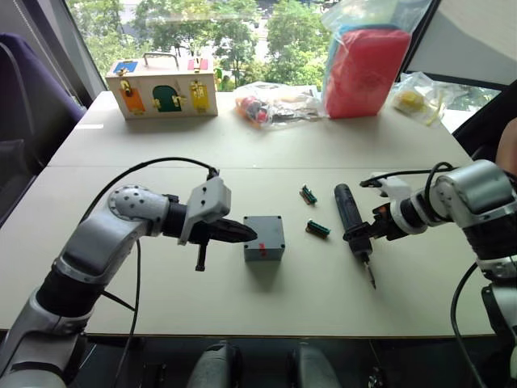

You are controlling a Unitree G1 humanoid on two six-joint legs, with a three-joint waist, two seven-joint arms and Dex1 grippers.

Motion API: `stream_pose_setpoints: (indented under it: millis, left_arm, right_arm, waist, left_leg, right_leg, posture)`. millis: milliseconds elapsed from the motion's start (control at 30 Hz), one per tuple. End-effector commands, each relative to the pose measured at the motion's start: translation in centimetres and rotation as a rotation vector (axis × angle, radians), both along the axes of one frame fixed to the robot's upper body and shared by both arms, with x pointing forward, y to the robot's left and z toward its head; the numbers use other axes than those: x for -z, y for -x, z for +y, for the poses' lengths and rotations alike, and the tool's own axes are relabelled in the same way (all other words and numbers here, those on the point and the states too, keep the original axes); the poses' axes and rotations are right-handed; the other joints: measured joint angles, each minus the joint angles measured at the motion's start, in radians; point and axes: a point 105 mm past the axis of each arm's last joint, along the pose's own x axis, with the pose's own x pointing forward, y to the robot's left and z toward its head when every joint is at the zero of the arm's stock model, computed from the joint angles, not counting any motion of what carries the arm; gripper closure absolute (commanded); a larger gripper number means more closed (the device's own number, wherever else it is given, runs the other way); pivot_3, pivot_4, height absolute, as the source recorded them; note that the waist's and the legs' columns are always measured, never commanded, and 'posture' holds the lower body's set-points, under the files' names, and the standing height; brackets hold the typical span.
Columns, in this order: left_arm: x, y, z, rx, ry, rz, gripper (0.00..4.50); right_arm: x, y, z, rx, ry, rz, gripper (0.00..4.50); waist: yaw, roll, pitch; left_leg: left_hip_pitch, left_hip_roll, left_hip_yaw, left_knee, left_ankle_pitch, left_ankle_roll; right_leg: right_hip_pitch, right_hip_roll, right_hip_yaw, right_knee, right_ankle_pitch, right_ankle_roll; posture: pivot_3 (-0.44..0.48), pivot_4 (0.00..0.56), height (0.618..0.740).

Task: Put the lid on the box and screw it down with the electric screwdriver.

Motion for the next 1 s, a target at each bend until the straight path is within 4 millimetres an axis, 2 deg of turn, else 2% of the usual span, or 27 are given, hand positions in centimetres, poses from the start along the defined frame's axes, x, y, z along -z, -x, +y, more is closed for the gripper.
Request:
stream_pose_setpoints:
  millis: [33,133,233,433,467,567,633,800,867,933,1000]
  left_arm:
    - [-1.3,0.1,-0.3,-0.017,0.050,-0.055,4.50]
    - [-0.9,0.1,-0.2,-0.036,0.049,-0.051,4.50]
    - [-0.8,0.0,-0.2,-0.054,0.059,-0.054,4.50]
    - [-0.7,-0.2,-0.3,-0.078,0.067,-0.061,4.50]
    - [-0.8,-0.2,-0.3,-0.079,0.067,-0.061,4.50]
    - [-0.9,-0.5,0.0,-0.091,0.067,-0.062,4.50]
    - [-1.1,-0.9,0.3,-0.104,0.067,-0.068,4.50]
    - [-1.7,-1.9,1.2,-0.139,0.077,-0.067,4.50]
    - [-2.0,-2.4,1.4,-0.156,0.097,-0.055,4.50]
    - [-2.4,-3.0,1.6,-0.172,0.133,-0.028,4.50]
    - [-2.6,-3.5,1.7,-0.187,0.159,-0.003,4.50]
  right_arm:
    - [-0.2,-0.3,-0.5,-0.018,0.036,-0.018,0.02]
    - [0.6,0.4,-0.5,-0.064,0.071,0.012,0.02]
    - [1.5,0.9,-1.0,-0.073,0.097,0.039,0.63]
    - [2.6,0.5,-2.8,-0.005,0.146,0.046,2.42]
    - [2.7,0.3,-3.3,0.005,0.162,0.037,2.60]
    - [2.3,-0.4,-4.8,0.067,0.189,0.003,2.65]
    - [1.4,-1.2,-5.7,0.122,0.177,-0.037,2.65]
    - [-3.4,-4.8,-7.0,0.165,0.135,-0.310,2.65]
    - [-5.8,-6.1,-7.0,0.159,0.094,-0.465,2.65]
    - [-9.1,-7.5,-6.4,0.194,-0.021,-0.691,2.65]
    - [-12.6,-8.1,-5.2,0.223,-0.173,-0.923,2.65]
  waist:
    - [-0.001,0.000,0.000]
    - [-0.002,0.000,0.000]
    - [0.000,0.000,0.000]
    - [0.001,-0.001,-0.001]
    - [0.000,-0.001,-0.001]
    - [0.000,-0.004,-0.002]
    - [0.001,-0.005,-0.003]
    - [0.003,-0.003,-0.002]
    - [0.001,-0.001,0.000]
    - [-0.001,0.002,0.001]
    - [-0.005,0.004,0.002]
  left_leg:
    - [0.000,0.000,0.000,0.000,0.000,0.000]
    - [0.000,0.000,0.000,0.000,0.000,0.000]
    - [0.001,0.000,0.000,0.000,0.000,0.000]
    - [0.001,0.000,0.000,0.001,0.000,0.000]
    - [0.001,0.000,0.000,0.001,0.000,0.000]
    - [0.002,0.000,0.000,0.001,0.000,0.000]
    - [0.004,0.000,0.000,0.001,0.000,0.000]
    - [0.003,-0.001,0.000,0.001,-0.001,0.000]
    - [-0.001,-0.001,0.000,0.000,0.000,-0.001]
    - [-0.003,-0.001,0.001,-0.001,0.003,-0.005]
    - [-0.003,0.000,0.003,-0.003,0.004,-0.007]
  right_leg:
    - [0.000,0.000,0.000,0.000,0.000,0.000]
    - [0.000,0.000,0.000,0.000,0.000,0.000]
    - [0.000,0.000,0.000,0.000,0.000,0.000]
    - [0.002,0.000,0.000,0.000,0.000,0.000]
    - [0.002,0.000,0.000,0.000,0.000,0.000]
    - [0.003,0.000,0.000,0.000,0.000,0.000]
    - [0.006,0.000,0.000,-0.002,0.001,-0.002]
    - [0.007,-0.001,0.000,-0.009,0.003,-0.007]
    - [0.002,-0.001,0.000,-0.010,0.005,-0.003]
    - [0.000,0.000,0.000,-0.010,0.006,0.000]
    - [-0.002,0.003,0.000,-0.010,0.006,0.000]
  posture:
    - [0.000,0.150,0.740]
    - [0.000,0.150,0.740]
    - [0.000,0.150,0.740]
    - [0.000,0.150,0.740]
    - [0.000,0.150,0.740]
    - [0.000,0.150,0.740]
    - [0.000,0.150,0.740]
    - [0.000,0.150,0.740]
    - [0.000,0.150,0.740]
    - [0.000,0.150,0.740]
    - [0.000,0.150,0.740]
